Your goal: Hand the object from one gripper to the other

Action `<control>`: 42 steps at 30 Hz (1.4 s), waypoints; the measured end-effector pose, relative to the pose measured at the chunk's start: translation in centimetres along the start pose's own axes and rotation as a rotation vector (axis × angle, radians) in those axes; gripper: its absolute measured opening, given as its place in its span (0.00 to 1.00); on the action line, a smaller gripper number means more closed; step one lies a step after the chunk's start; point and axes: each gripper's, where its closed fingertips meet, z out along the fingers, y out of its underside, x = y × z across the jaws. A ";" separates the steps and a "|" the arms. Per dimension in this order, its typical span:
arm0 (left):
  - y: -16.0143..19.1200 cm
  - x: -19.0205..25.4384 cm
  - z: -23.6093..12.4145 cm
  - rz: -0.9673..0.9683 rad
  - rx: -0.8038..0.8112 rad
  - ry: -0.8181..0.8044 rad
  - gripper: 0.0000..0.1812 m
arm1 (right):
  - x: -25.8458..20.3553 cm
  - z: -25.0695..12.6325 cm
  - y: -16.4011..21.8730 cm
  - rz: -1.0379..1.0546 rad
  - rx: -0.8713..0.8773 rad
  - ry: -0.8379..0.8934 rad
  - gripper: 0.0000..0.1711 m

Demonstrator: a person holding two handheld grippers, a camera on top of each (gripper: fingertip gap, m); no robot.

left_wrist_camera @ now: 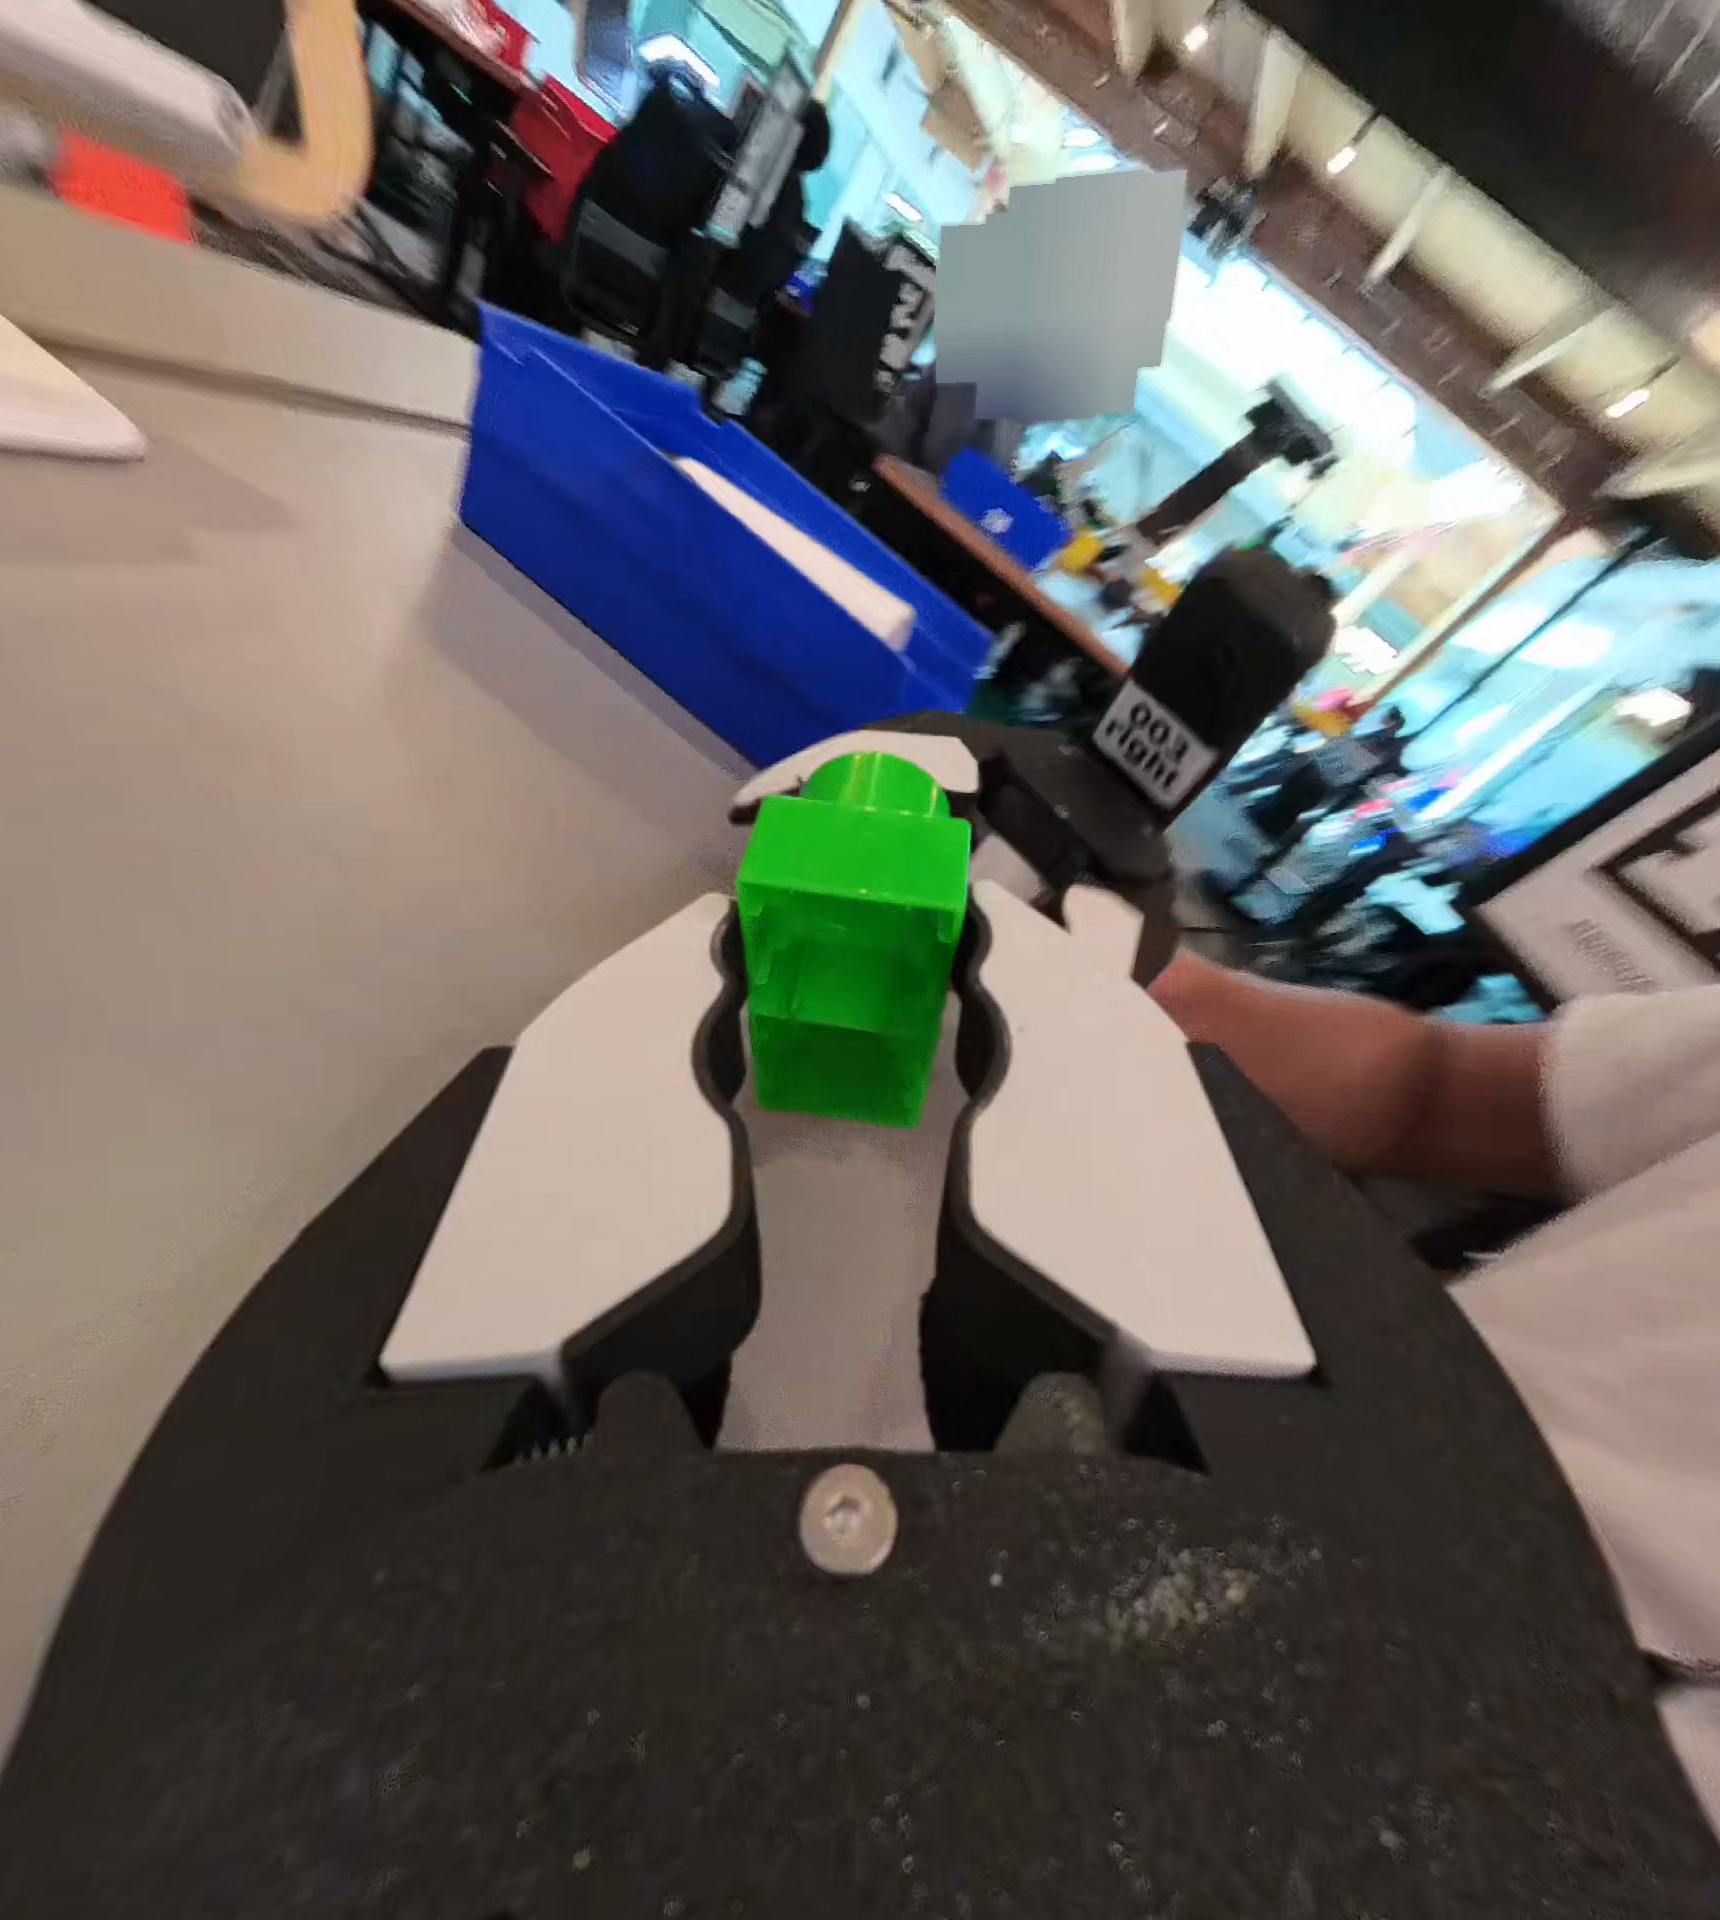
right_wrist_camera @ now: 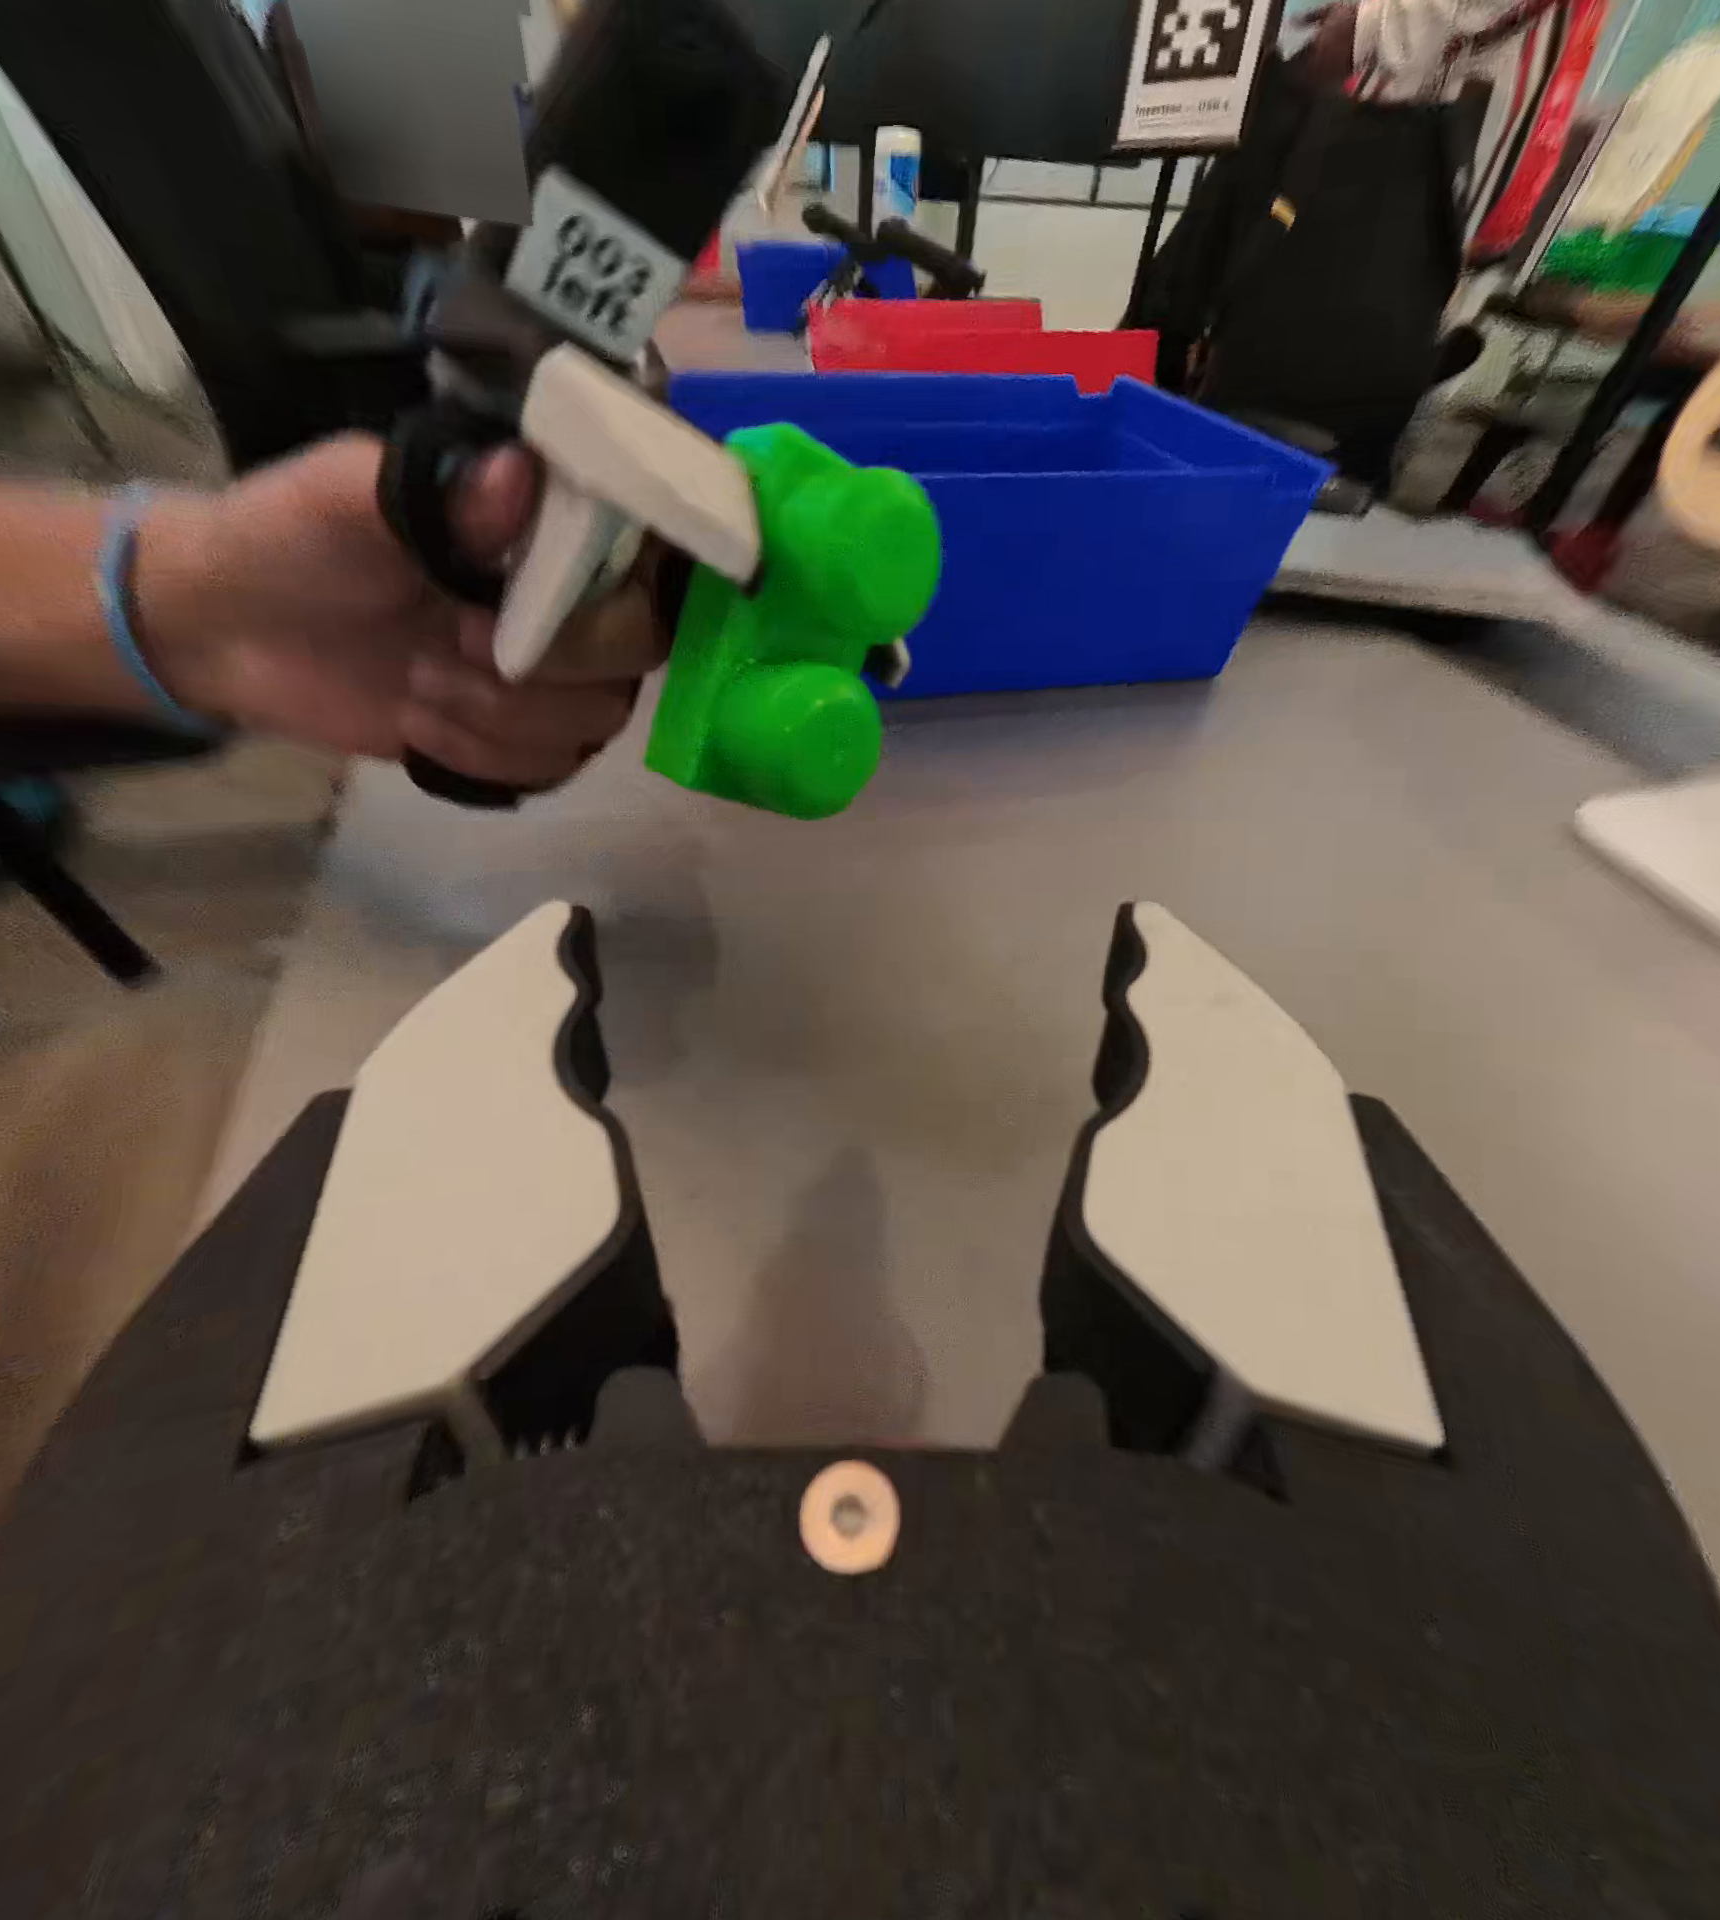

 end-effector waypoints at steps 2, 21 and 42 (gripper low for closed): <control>1.1 0.2 0.2 -0.129 -0.072 0.080 0.20 | -0.7 0.1 -0.1 -0.147 -0.012 0.029 0.55; 6.9 3.8 1.5 -0.418 -0.394 0.384 0.22 | -6.2 0.6 0.6 -0.479 -0.053 -0.108 0.42; 4.2 -2.5 -0.3 -0.265 -0.232 0.056 0.26 | 24.9 -25.4 -1.1 0.103 -0.701 0.514 0.42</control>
